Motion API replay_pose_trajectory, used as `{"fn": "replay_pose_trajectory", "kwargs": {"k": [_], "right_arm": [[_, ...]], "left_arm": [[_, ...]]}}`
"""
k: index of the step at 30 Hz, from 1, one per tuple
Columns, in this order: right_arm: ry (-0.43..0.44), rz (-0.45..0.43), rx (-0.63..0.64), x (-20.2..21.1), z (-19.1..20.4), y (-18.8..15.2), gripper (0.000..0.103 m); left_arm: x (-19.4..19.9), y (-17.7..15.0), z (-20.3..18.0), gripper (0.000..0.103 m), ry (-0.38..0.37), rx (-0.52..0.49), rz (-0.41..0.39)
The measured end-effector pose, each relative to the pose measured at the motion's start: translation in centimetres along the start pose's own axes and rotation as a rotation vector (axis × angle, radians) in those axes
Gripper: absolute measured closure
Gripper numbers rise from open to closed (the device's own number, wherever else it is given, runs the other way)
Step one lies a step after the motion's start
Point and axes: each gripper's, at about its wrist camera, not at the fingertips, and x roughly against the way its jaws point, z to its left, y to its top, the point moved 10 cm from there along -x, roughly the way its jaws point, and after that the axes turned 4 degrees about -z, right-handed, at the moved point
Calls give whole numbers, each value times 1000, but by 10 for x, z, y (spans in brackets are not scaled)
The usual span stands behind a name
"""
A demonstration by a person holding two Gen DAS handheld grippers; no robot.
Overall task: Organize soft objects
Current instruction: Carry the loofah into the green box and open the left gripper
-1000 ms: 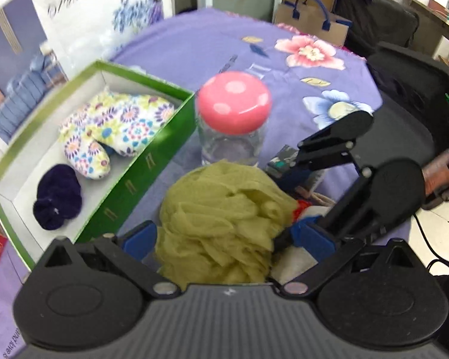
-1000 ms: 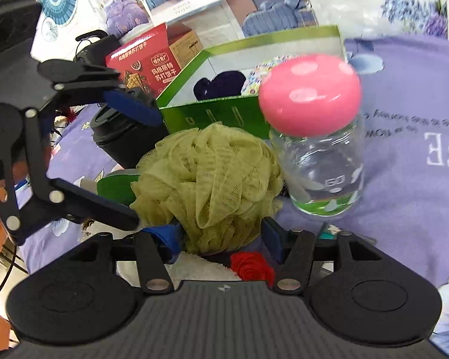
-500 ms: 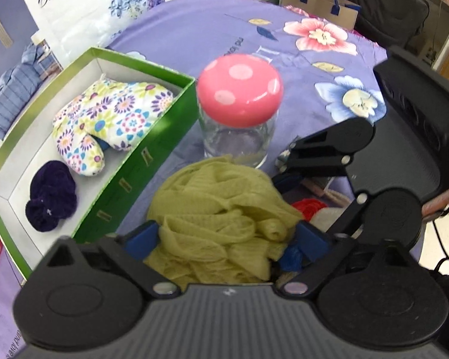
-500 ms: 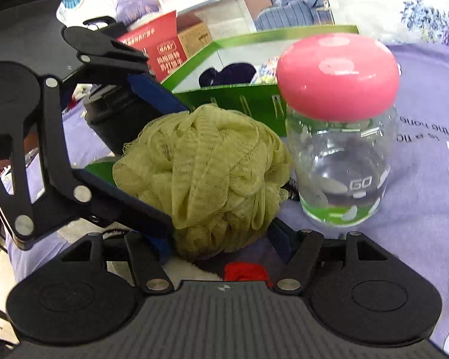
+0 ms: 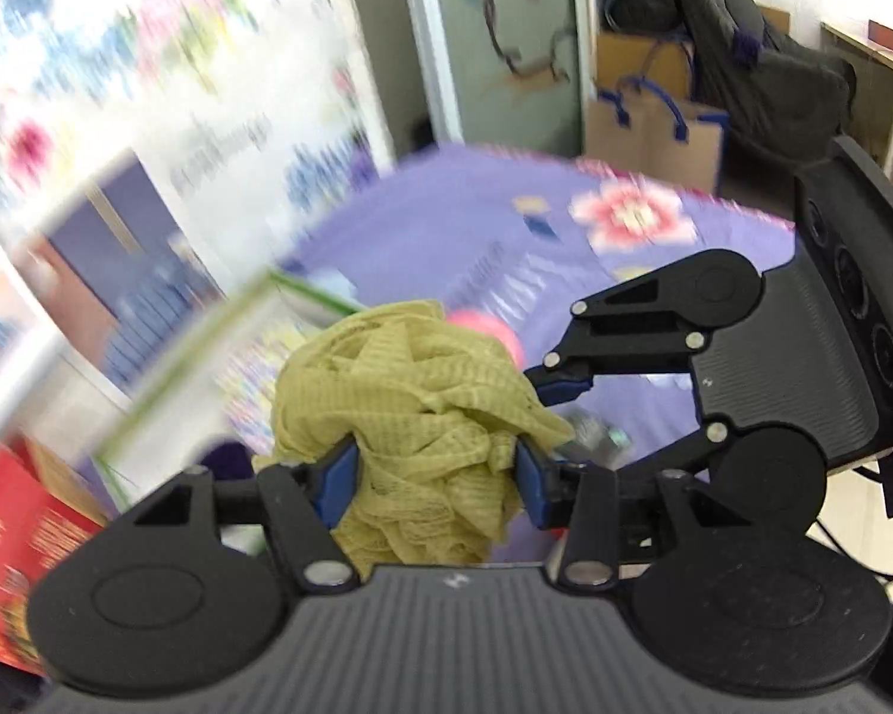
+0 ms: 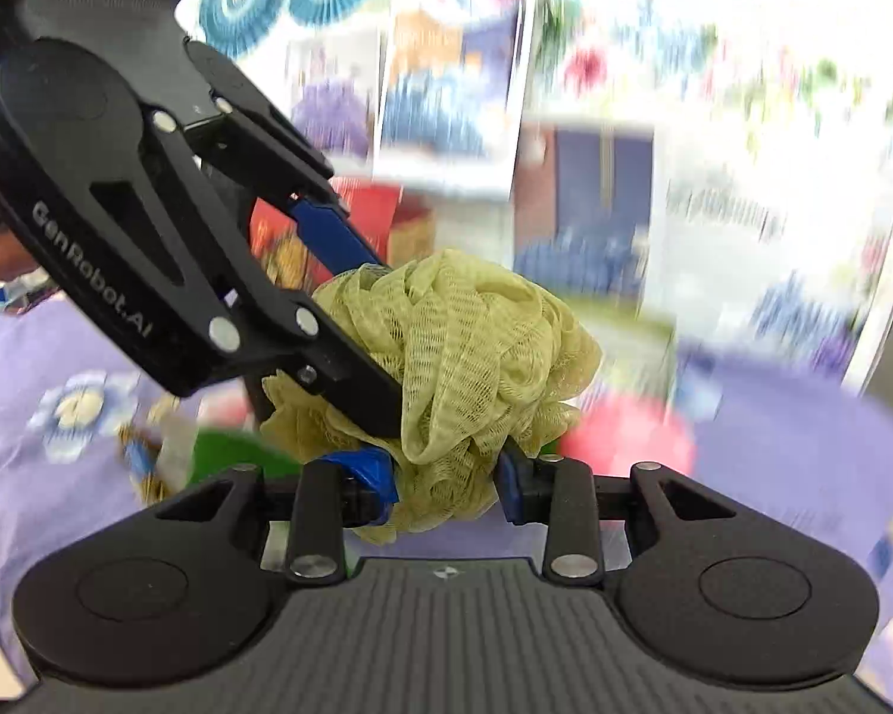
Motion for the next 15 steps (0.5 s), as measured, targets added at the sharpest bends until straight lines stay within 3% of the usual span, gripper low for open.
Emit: {"fn": "replay_pose_trajectory", "kwargs": {"k": [4,8,9,11,13,15], "right_arm": [[3,-31,71,-28,-12,48,85],[44,27,90,-80,-24,76,83],[51,56,77,-93,-28,79,83],[56,114,51,-119,-37,78,79],[38,217,1,-146,-47,71,80],[2,222,-27,-151,-56,69,80]], "left_arm": [[14,22,45,61,112,6,-59],[-6,26,108,60,158,103,-38],[-15,25,122,58,165,127,-26],[-32,20,147,31,172,170,-4],[-49,14,167,29,151,221,6],[-61,8,187,29,189,277,12]]}}
